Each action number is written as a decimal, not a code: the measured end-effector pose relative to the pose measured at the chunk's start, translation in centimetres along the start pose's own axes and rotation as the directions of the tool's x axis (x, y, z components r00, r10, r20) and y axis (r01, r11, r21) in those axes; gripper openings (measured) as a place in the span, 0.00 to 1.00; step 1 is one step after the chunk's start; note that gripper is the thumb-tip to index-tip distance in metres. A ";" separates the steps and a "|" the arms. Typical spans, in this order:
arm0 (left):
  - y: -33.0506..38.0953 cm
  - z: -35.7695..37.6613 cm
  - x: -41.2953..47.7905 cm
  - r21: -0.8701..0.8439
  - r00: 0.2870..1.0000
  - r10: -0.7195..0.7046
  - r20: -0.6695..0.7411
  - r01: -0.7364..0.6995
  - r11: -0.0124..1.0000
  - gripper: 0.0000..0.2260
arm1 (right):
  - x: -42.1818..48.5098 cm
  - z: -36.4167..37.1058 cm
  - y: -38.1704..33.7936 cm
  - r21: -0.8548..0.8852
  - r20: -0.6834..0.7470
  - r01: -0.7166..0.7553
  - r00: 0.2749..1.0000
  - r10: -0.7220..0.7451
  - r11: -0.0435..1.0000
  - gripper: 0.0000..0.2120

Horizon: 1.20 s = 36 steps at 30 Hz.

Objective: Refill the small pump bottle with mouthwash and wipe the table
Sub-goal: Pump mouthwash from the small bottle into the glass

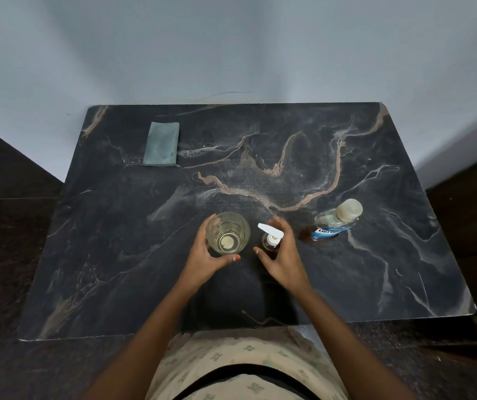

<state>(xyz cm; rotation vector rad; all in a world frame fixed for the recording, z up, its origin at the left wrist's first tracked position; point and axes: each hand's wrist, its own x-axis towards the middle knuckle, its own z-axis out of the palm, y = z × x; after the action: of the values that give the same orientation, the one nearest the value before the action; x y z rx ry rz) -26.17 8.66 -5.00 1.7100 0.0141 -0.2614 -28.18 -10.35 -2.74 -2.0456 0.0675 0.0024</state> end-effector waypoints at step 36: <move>0.3 -0.1 -0.1 0.025 1.000 0.028 -0.004 -0.028 0.999 0.41 | -0.3 0.9 -3.3 -0.218 0.018 0.300 0.953 -0.303 0.929 0.32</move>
<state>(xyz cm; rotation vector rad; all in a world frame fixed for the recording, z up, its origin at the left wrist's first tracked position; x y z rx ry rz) -26.22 8.69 -4.63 1.7345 -0.0096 -0.2382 -28.28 -8.02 -0.24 -2.2567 -0.2490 -0.2074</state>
